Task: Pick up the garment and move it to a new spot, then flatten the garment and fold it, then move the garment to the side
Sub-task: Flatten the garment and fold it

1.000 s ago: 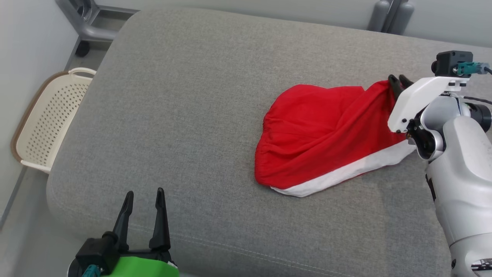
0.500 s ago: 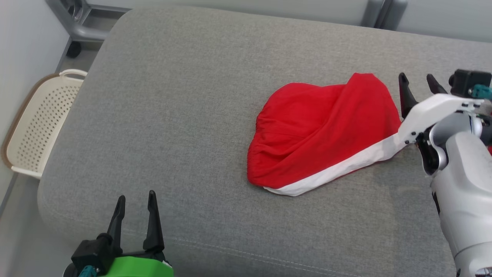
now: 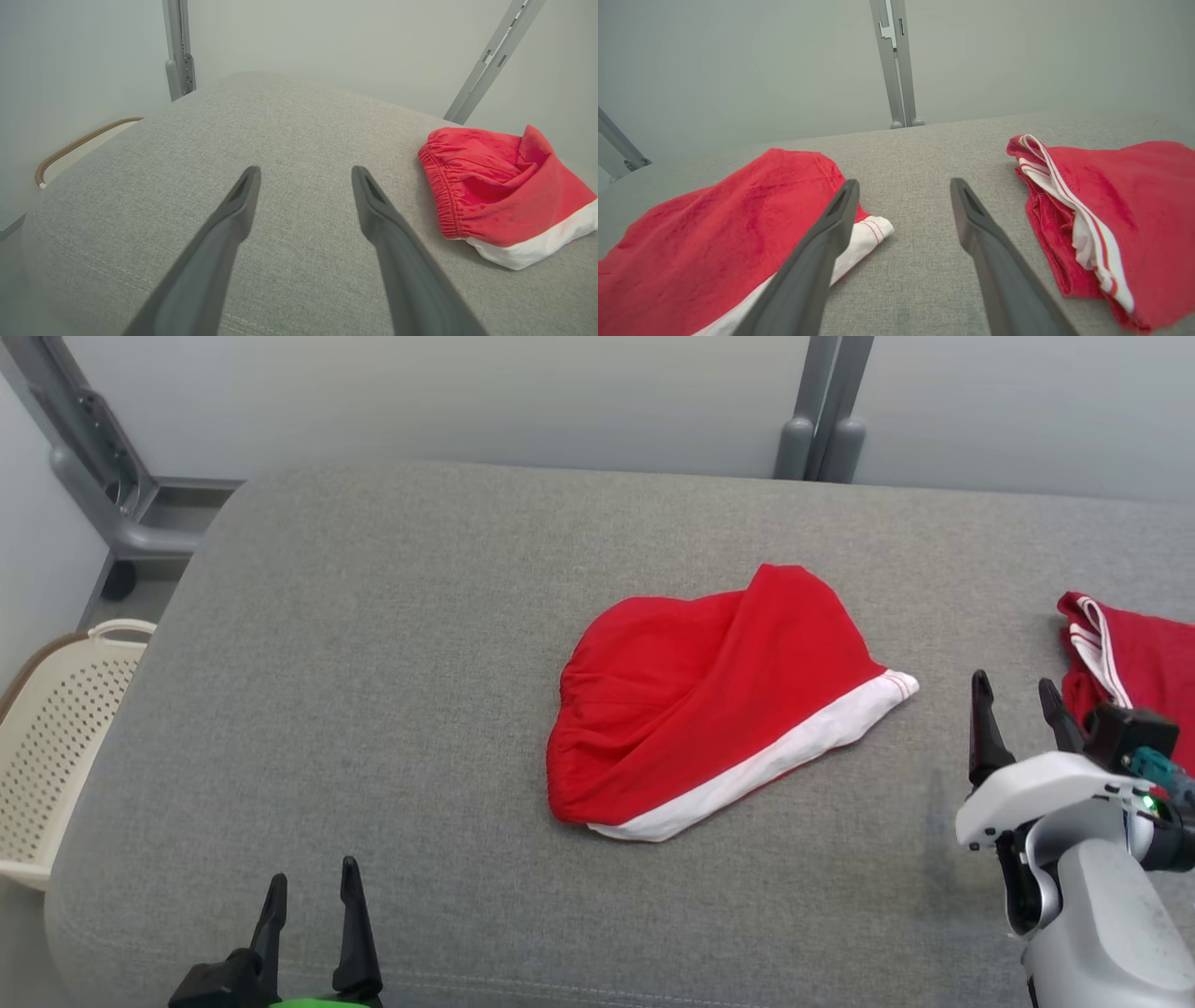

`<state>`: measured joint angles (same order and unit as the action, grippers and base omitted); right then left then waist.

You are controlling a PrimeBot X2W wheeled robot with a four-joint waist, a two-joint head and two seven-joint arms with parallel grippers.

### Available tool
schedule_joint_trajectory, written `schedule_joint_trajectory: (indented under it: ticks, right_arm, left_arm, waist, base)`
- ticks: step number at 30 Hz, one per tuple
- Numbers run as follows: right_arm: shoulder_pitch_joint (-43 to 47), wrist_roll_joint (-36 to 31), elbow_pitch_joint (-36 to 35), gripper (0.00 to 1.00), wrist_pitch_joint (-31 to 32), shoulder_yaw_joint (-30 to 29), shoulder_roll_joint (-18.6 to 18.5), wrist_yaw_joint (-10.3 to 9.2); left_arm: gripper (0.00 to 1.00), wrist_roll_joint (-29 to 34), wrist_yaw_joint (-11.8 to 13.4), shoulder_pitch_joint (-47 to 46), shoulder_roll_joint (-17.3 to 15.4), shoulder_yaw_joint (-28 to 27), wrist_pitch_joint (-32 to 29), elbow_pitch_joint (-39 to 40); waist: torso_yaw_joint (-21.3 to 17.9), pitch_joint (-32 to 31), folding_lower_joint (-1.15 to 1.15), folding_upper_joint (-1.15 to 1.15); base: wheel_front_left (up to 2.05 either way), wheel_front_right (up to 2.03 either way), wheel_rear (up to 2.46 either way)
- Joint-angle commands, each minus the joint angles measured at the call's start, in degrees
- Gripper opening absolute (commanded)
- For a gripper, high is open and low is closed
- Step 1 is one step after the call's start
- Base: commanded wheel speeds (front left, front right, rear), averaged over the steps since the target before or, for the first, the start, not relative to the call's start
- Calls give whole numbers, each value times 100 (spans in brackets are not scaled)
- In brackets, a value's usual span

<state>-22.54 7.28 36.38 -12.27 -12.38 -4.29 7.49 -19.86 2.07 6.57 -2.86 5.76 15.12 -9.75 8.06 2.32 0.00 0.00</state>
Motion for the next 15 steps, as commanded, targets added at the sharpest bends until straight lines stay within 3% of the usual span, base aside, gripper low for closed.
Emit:
schedule_joint_trajectory:
  ticks: [1, 6, 11, 15]
  right_arm:
    - [115, -20, -84, 100, -44, -48, -3, -1]
    - [741, 52, -701, 100, -34, -80, 125, -1]
    - [1228, 487, -1051, 100, -84, 293, 130, -1]
    - [1623, 269, -1396, 100, -112, 576, 133, -1]
  left_arm:
    - [100, 10, 16, 76, -10, -35, 1, -21]
    - [100, -5, 81, 134, -9, -194, 1, -90]
    - [100, 2, 99, 218, -10, -235, 1, -142]
    - [100, 106, 53, 277, -9, -254, 1, -219]
  waist:
    - [-199, -263, 0, 0]
    - [-331, -467, 0, 0]
    - [-386, -595, 0, 0]
    - [-430, -670, 0, 0]
  base:
    - [0, 0, 0]
    - [0, 0, 0]
    - [0, 0, 0]
    - [0, 0, 0]
